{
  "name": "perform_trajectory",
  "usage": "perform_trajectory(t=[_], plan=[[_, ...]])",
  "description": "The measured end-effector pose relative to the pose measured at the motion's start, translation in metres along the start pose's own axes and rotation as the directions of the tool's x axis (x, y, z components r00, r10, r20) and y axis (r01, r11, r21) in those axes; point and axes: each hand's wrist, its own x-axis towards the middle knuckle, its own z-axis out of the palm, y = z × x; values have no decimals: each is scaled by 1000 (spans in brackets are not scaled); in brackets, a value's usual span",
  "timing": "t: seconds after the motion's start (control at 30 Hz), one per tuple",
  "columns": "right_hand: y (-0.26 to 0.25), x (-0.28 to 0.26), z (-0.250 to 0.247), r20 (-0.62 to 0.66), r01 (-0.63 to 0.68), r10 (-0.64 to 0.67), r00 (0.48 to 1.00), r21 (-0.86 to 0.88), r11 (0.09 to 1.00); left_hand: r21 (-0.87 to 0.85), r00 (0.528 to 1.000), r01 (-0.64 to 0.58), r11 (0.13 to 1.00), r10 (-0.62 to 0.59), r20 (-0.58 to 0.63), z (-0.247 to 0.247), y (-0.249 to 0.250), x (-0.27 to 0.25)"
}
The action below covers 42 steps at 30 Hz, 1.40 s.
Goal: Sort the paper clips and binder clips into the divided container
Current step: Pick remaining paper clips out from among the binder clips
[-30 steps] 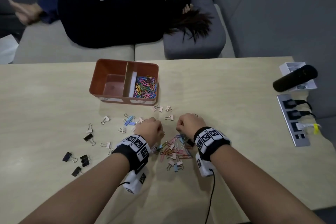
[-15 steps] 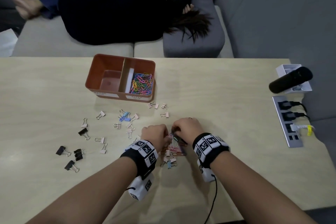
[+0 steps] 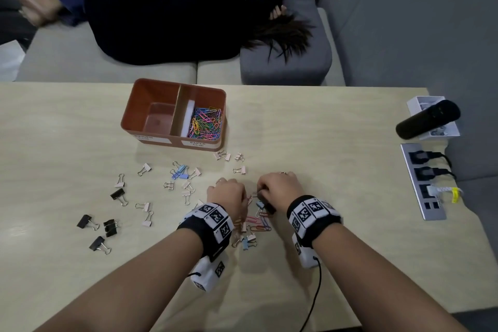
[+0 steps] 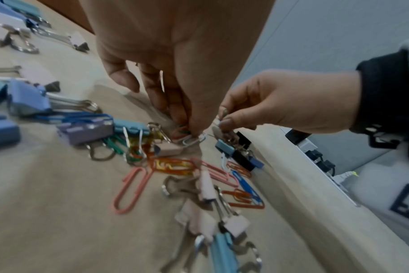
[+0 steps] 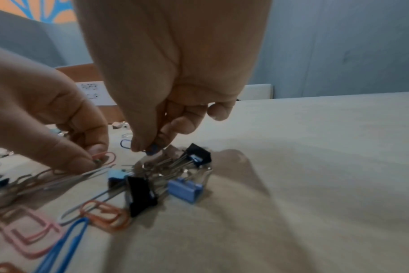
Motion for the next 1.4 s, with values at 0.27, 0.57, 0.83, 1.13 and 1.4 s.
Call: perform_trajectory(t=[0.27, 0.57, 0.83, 1.13, 1.4], plan=[[30, -23, -5, -28, -86, 112, 993, 462, 883, -140, 998, -51, 989, 45, -47, -17, -22, 10], [21, -45, 27, 81, 55, -69, 994, 165, 985, -266, 998, -65, 962, 57, -35, -8, -31, 1], [5, -36, 30, -126, 121, -139, 982, -144, 982, -57, 997, -43, 997, 39, -73, 1, -22, 3], [-2, -29, 30, -134, 85, -112, 985, -190, 978, -19, 1000, -13, 1000, 13, -7, -6, -18, 9], [-3, -33, 30, -136, 120, -139, 981, -137, 983, -327, 999, -37, 944, 23, -48, -29, -42, 0]])
